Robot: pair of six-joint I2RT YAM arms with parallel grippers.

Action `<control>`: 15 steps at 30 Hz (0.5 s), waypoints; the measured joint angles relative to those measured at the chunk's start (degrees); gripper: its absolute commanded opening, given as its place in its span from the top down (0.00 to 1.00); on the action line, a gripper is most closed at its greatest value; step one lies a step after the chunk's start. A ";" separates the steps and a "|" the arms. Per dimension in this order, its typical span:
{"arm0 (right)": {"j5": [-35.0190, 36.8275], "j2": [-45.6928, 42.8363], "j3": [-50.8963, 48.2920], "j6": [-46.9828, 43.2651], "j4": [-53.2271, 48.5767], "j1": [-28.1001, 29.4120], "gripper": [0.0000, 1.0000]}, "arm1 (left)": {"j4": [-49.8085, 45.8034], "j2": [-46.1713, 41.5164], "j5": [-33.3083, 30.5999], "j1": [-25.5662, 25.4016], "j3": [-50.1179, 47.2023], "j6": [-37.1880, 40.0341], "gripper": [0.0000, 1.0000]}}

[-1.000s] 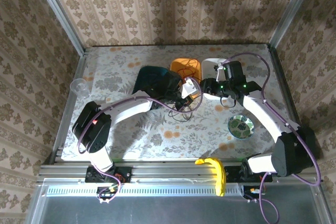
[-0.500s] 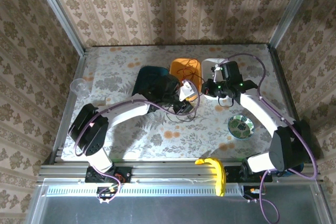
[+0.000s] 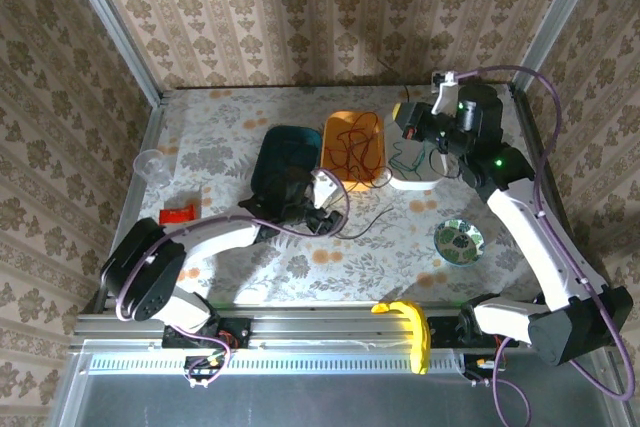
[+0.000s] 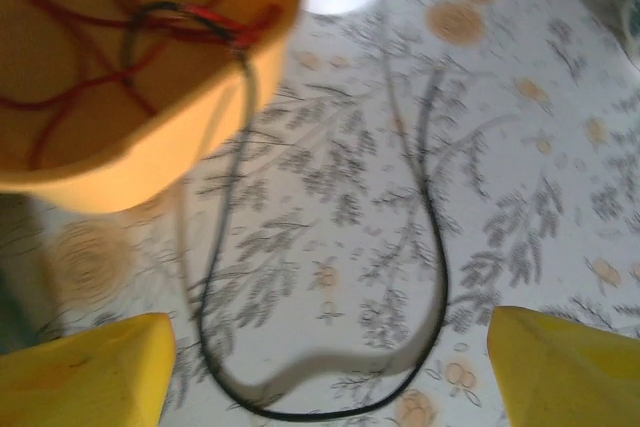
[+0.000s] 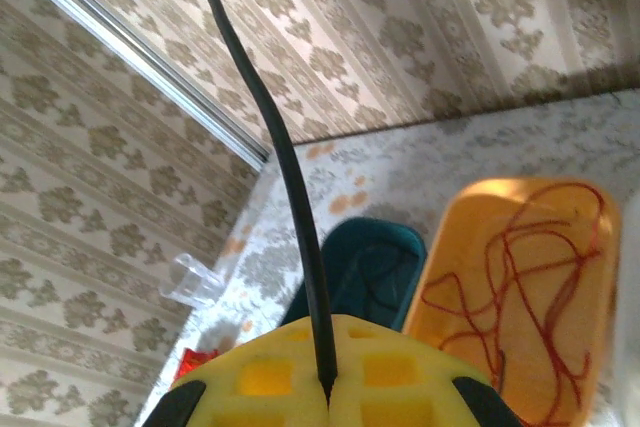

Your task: Untangle the cables

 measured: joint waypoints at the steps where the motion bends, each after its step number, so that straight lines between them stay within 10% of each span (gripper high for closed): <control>1: -0.09 0.44 1.01 0.31 0.74 0.20 1.00 | 1.36 -0.83 -0.74 0.57 -1.16 -1.01 0.17; 8: -1.95 9.46 12.96 1.68 5.88 4.61 1.00 | 8.04 -8.92 -10.75 3.72 -9.31 -7.63 0.16; 15: -4.70 26.25 22.14 4.39 9.25 9.86 1.00 | 5.20 -21.99 -35.21 6.23 -12.39 -14.56 0.14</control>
